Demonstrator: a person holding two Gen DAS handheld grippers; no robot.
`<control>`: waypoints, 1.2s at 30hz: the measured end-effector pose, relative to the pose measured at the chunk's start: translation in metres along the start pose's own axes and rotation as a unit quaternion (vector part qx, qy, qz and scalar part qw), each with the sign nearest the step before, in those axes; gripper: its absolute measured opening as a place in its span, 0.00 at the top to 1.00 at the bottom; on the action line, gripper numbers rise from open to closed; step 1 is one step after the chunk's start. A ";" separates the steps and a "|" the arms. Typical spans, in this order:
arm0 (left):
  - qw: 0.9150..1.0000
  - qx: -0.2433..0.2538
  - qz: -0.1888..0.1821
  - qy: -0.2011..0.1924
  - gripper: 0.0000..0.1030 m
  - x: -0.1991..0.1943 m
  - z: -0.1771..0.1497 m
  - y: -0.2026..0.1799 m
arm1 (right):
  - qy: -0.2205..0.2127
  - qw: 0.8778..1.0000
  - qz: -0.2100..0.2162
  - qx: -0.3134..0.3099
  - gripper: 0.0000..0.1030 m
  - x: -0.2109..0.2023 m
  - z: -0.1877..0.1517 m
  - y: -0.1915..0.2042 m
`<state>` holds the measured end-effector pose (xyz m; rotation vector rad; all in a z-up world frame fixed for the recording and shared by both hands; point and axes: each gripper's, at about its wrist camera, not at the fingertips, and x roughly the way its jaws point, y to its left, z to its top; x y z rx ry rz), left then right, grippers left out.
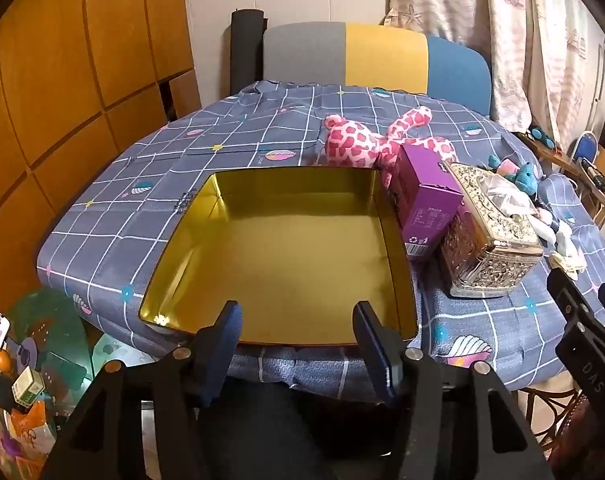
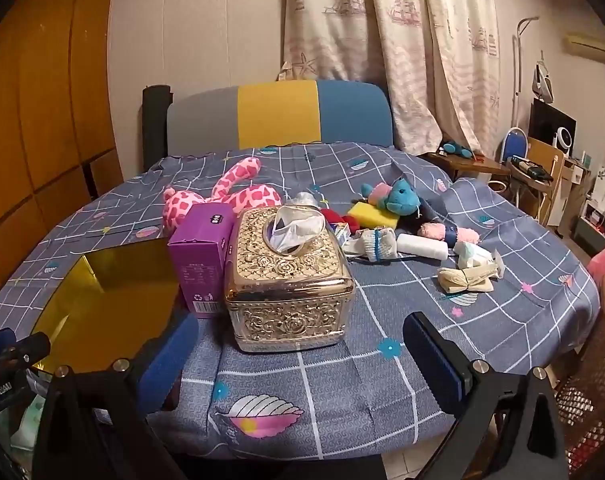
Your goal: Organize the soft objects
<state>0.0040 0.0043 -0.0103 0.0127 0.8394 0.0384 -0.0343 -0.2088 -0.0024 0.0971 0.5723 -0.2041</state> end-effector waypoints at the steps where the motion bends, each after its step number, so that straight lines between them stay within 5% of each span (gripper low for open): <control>1: 1.000 0.000 0.000 0.001 0.43 0.001 0.000 0.000 | 0.000 1.000 0.000 0.001 0.00 0.001 -0.001 0.000; 36: 1.000 0.011 0.015 0.006 0.43 0.004 -0.004 -0.001 | 0.015 1.000 -0.001 0.009 0.00 0.007 -0.002 -0.004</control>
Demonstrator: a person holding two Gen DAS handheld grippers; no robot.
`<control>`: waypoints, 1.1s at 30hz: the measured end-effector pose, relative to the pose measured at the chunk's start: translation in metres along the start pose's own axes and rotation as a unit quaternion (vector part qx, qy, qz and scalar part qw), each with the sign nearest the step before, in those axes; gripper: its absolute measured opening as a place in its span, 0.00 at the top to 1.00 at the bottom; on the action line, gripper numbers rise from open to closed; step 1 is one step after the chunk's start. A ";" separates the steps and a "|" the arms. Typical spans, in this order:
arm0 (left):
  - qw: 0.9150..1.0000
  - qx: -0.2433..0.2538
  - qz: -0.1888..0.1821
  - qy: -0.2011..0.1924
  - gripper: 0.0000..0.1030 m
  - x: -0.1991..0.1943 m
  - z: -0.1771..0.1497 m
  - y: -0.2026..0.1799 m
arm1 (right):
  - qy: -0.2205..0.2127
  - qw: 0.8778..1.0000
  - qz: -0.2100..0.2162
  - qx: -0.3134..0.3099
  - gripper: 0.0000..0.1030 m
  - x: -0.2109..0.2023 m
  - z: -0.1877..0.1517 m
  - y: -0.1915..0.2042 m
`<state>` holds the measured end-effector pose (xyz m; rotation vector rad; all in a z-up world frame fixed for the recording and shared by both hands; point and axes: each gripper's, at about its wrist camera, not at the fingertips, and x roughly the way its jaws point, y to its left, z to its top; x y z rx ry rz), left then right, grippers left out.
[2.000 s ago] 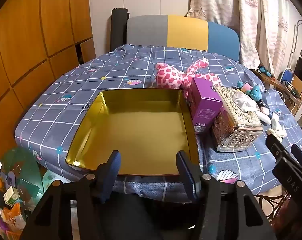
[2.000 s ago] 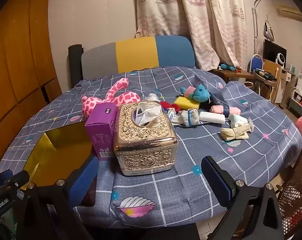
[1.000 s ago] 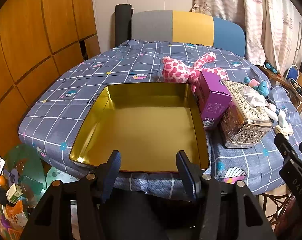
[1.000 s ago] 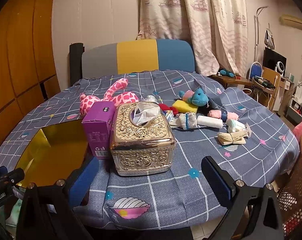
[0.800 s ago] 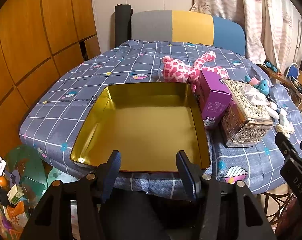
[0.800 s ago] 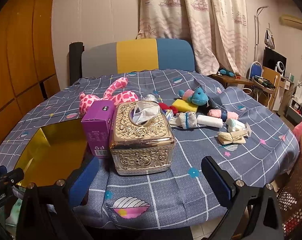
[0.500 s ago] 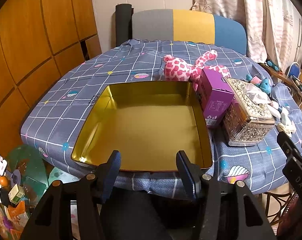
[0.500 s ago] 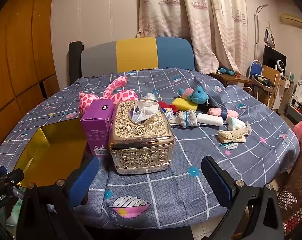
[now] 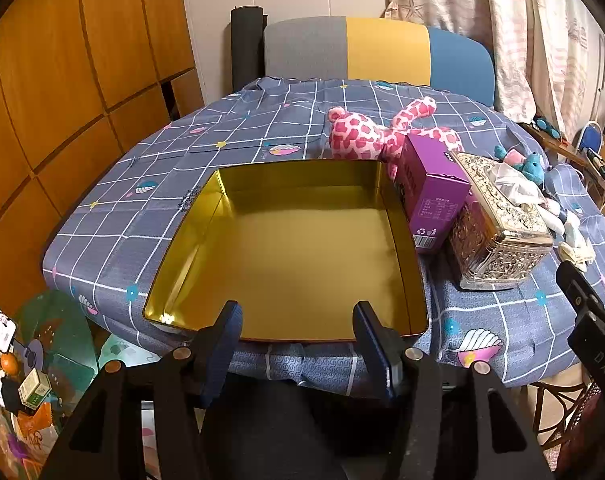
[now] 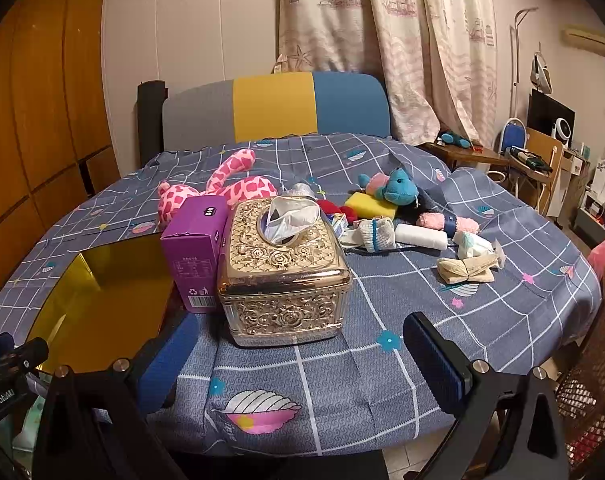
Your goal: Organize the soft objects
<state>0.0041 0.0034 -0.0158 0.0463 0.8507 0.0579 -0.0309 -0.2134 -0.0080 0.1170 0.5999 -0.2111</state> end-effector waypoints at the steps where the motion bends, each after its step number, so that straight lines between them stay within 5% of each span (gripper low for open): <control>1: 1.000 0.000 0.000 0.000 0.43 0.000 0.000 0.000 | 0.000 1.000 0.000 0.000 0.00 0.000 0.000 0.000; 24: 1.000 0.001 -0.003 0.008 0.43 0.003 0.001 -0.001 | 0.000 1.000 0.000 -0.001 0.00 0.001 0.001 -0.001; 27: 0.999 -0.009 -0.037 0.028 0.43 0.010 0.000 0.003 | 0.004 1.000 0.001 0.001 0.00 0.002 0.001 -0.002; 33: 0.982 -0.037 -0.179 0.040 0.43 0.017 0.000 0.005 | 0.015 1.000 -0.017 0.014 0.00 0.011 0.005 -0.017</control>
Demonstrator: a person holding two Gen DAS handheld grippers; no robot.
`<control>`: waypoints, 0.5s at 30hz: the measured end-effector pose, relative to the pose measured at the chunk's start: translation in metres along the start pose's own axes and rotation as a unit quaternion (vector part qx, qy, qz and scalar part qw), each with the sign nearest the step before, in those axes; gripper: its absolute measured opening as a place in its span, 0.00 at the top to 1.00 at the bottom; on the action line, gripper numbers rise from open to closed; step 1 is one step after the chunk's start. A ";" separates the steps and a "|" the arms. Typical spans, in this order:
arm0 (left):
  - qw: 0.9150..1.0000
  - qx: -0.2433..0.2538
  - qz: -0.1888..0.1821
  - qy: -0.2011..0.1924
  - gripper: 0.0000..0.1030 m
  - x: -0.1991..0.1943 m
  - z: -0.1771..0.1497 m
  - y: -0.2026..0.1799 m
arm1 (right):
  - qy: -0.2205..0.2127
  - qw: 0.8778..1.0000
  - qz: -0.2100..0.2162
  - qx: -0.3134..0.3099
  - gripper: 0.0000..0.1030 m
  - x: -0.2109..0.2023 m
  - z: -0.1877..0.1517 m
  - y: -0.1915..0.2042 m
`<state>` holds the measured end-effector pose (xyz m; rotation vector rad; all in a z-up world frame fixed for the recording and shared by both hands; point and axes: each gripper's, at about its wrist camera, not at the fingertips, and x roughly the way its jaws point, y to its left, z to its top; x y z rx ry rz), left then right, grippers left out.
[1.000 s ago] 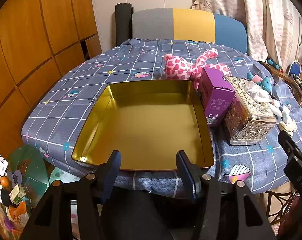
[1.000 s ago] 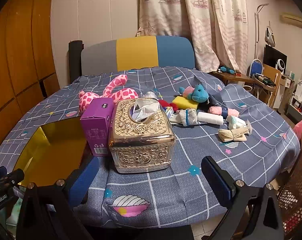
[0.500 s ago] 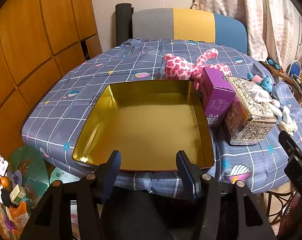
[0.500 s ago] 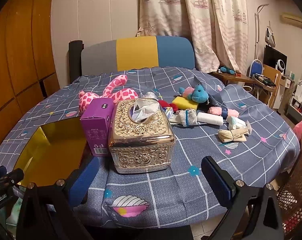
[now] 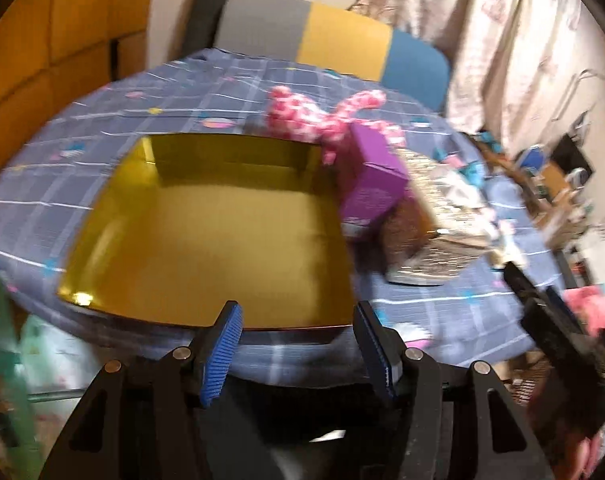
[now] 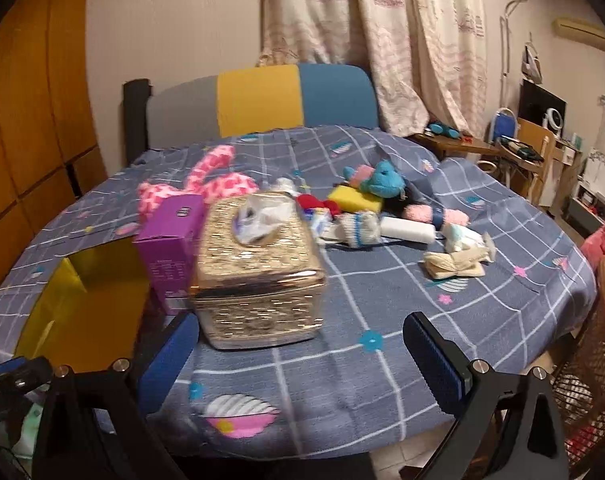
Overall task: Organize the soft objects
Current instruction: 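Grasp the beige rolled cloth with the right tool while the left tool moves toward the white glove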
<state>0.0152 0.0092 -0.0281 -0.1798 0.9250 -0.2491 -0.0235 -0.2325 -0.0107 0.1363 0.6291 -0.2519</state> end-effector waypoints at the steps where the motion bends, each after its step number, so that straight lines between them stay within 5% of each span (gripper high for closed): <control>1: 1.000 0.004 -0.009 0.000 0.43 0.001 0.001 -0.003 | 0.005 1.000 -0.009 0.002 0.00 0.003 0.001 -0.004; 8: 0.991 0.019 -0.130 0.032 0.43 0.012 0.019 -0.034 | 0.039 0.999 -0.026 0.024 0.00 0.028 0.011 -0.048; 13: 0.984 0.035 -0.159 0.072 0.42 0.022 0.032 -0.066 | 0.045 0.997 -0.038 0.051 0.00 0.061 0.015 -0.102; 15: 0.983 0.042 -0.167 0.059 0.42 0.022 0.036 -0.078 | 0.053 0.994 -0.066 0.064 0.00 0.080 0.019 -0.130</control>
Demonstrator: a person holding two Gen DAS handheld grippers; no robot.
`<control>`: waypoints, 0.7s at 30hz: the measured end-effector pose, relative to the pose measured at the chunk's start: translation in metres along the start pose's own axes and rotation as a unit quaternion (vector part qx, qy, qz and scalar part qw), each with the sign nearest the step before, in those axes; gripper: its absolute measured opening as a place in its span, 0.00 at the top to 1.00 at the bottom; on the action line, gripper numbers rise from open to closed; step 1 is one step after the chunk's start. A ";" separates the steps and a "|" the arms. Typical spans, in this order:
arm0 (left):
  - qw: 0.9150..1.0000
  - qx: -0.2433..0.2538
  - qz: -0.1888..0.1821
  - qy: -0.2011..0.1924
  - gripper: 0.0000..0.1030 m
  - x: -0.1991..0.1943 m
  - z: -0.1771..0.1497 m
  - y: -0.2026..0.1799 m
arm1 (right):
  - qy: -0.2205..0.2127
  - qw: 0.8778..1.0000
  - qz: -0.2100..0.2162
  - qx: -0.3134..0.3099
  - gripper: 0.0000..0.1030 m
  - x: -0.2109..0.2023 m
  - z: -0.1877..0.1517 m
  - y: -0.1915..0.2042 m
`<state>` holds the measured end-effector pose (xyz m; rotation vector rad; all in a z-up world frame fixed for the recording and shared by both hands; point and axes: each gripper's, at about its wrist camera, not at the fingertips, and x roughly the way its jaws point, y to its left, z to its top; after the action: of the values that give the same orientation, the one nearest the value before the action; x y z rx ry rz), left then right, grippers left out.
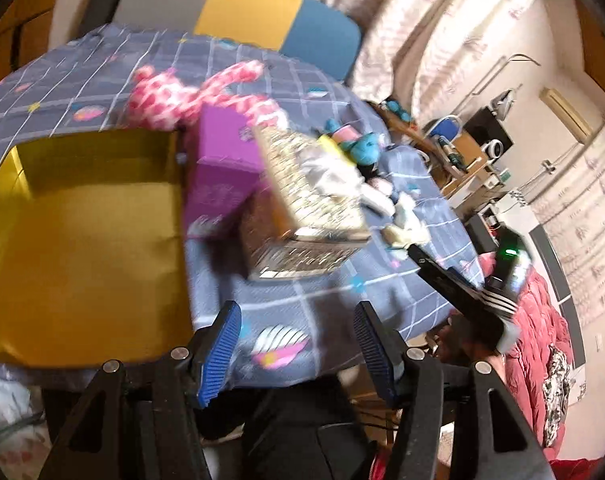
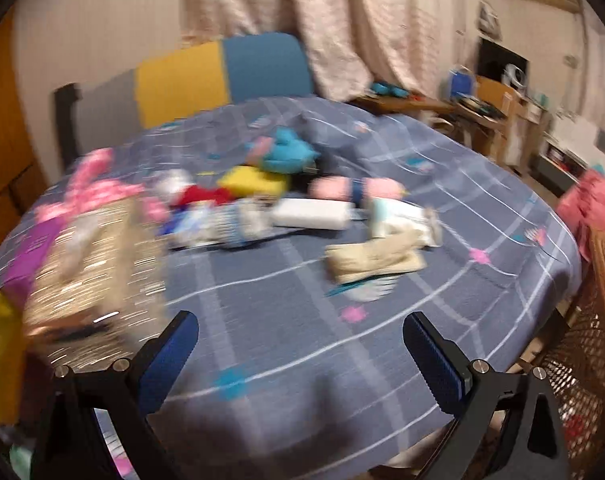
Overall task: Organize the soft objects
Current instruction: 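Grasp the beige rolled cloth with the right tool while the left tool moves toward the white glove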
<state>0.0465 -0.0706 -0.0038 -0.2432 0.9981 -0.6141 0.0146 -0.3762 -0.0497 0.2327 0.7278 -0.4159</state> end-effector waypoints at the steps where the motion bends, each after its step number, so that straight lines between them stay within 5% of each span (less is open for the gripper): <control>1: 1.000 0.006 -0.003 -0.012 0.42 0.001 0.003 -0.007 | 0.004 1.000 -0.007 0.011 0.00 0.010 0.005 -0.011; 7: 0.998 0.062 -0.006 0.013 0.42 0.032 0.026 -0.048 | 0.039 0.991 -0.010 0.124 0.00 0.077 0.032 -0.078; 15: 0.991 0.123 0.023 0.040 0.31 0.072 0.052 -0.087 | 0.068 0.982 -0.007 0.175 0.01 0.136 0.044 -0.093; 21: 0.985 0.153 0.062 0.051 0.30 0.102 0.085 -0.116 | 0.056 0.987 -0.015 0.149 0.22 0.150 0.045 -0.083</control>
<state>0.1153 -0.2315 0.0226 0.1226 0.9942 -0.6609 0.1055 -0.5092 -0.1249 0.5299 0.7794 -0.5431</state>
